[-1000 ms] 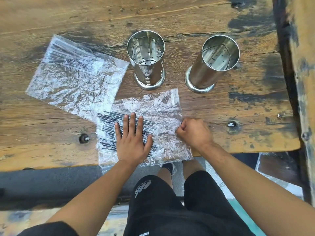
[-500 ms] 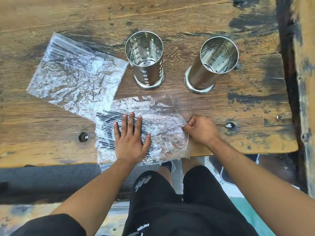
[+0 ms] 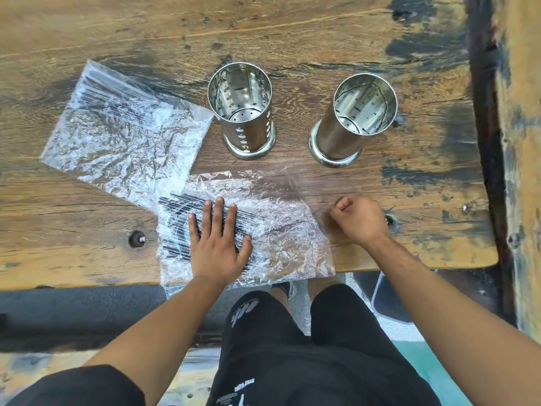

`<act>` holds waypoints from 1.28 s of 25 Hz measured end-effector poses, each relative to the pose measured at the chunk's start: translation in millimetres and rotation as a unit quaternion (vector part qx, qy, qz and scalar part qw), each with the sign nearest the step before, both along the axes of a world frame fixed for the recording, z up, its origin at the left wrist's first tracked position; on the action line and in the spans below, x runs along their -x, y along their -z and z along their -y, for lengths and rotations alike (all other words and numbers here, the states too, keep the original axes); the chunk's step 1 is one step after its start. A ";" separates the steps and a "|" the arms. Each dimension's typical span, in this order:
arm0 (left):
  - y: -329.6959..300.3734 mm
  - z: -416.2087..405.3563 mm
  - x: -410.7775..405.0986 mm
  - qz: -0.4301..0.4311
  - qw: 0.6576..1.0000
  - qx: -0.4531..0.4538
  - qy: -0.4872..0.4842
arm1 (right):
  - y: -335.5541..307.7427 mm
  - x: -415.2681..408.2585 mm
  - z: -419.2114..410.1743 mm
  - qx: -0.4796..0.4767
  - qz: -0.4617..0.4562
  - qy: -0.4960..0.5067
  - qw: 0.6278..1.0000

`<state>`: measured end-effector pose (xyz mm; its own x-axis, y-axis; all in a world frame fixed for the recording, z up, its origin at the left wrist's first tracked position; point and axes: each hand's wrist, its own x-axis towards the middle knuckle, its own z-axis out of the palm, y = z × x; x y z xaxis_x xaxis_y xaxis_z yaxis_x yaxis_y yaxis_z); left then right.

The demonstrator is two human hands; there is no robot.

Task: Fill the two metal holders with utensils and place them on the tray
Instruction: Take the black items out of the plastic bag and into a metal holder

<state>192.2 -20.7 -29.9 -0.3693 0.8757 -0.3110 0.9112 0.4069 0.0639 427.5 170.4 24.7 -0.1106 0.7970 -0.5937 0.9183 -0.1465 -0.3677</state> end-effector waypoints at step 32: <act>-3.1 -1.9 0.1 0.003 1.000 0.013 -0.001 | 37.1 39.4 -22.3 0.048 -0.130 0.278 0.951</act>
